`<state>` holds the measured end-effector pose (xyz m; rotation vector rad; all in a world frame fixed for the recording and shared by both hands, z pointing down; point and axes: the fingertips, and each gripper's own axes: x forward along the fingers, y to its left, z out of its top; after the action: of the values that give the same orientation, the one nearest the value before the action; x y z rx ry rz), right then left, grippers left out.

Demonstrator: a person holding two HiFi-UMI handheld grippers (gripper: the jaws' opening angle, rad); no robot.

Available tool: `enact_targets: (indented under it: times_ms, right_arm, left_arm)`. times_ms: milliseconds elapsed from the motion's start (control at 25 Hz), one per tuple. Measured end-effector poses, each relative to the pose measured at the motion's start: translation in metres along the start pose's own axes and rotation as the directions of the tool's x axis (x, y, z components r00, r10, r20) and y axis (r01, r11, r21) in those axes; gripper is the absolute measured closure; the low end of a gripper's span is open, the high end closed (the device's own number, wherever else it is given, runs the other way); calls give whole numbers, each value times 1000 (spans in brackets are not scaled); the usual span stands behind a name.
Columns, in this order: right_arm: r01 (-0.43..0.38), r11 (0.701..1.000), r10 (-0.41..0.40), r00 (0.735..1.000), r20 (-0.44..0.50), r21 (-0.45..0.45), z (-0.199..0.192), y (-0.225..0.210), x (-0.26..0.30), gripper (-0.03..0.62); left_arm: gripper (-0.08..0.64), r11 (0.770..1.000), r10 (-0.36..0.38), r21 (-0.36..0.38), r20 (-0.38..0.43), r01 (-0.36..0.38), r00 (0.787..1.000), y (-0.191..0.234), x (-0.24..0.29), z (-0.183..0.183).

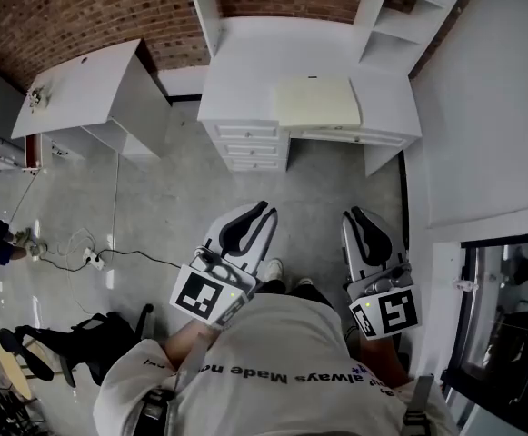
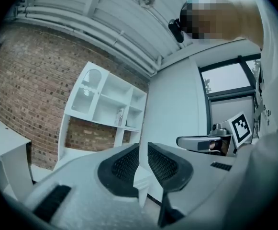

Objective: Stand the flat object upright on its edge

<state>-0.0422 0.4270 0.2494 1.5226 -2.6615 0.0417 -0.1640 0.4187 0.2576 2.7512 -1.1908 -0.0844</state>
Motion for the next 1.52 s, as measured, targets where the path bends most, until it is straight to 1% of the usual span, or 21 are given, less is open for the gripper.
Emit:
enact_targets:
  times_ms: [120,400,720,880,1040,1280,1520]
  right_arm:
    - [5,1000,-5,1000,-6,1,-2,2,7,543]
    - [2,1000,-2,1000,-12,-2,-4,-9,26,543]
    - [-1,1000,1,1000,-6,-7,-6,-48,55,543]
    - [3,1000,-3,1000,-6,-7,-6,-78,68,543]
    - [6,1000,-6,1000,-6,-2,-8,-119,86,543]
    - [-1,1000,1,1000,-6,-3,-8,-179,110,543]
    - [-25,1000,25,1000,-8,2,-7,-227,133,543]
  left_arm:
    - [502,1000,-7,8,0,7,1000,9,1,0]
    - [502,1000,-19,-7,-4,19,1000,21,18,-2]
    - [502,1000,-21,-3,-3,21,1000,36,63,-2]
    - [502,1000,-24,-5,-2,24,1000,41,96,0]
    - [502,1000,-24,-6,-5,24,1000,46,140,0]
    - [502,1000,-8,-8,-2,8,1000,56,204,3]
    - [502,1000,16,-9,-4,-16,1000,65,256,5]
